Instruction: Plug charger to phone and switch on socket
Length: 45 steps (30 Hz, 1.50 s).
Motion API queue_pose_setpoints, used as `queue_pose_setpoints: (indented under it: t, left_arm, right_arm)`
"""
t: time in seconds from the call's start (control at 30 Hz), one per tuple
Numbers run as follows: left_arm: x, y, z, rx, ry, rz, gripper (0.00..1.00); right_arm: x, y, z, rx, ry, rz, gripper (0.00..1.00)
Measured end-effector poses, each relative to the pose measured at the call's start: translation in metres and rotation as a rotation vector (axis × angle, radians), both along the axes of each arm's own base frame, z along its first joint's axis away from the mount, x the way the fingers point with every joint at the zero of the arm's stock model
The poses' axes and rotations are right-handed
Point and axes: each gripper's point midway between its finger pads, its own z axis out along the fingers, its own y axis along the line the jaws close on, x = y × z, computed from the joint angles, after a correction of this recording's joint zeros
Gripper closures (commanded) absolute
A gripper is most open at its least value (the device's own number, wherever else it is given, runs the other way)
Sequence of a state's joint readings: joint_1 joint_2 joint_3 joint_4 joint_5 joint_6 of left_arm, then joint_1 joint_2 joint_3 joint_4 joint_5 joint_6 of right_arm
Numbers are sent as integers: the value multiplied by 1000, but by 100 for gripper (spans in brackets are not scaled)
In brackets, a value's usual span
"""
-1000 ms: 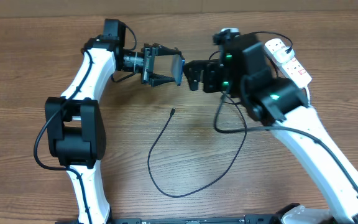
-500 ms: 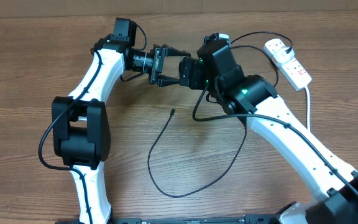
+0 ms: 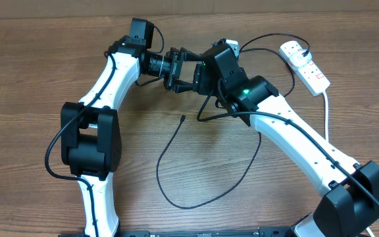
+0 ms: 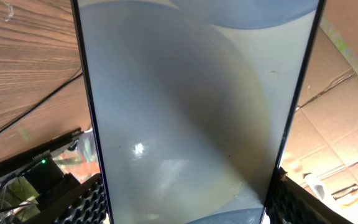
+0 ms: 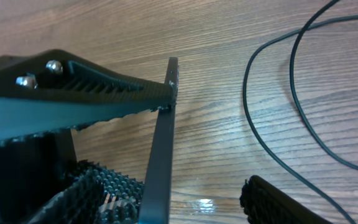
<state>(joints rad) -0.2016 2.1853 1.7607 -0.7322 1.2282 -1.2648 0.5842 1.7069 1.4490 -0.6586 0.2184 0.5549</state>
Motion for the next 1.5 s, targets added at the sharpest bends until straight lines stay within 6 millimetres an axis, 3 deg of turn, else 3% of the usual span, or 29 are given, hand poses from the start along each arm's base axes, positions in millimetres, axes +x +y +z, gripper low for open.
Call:
queue_pose_setpoints:
  t: [0.17,0.27,0.4,0.53,1.5]
  left_arm:
    - [1,1,-2,14,9,10,34]
    - [1,1,-3,17,12,13,34]
    - [2,1,-3,18,15,14,34]
    - [2,1,-3,19,14,14,34]
    - [6,1,-3,24,-18,20,34]
  right_arm:
    - [0,0,0,-1,1,0,43]
    - [0,0,0,-2,0,1,57]
    - [0,0,-1,-2,0,-4,60]
    - [0,0,-1,-2,1,-3,69]
    - [0,6,1,28,4,18,82]
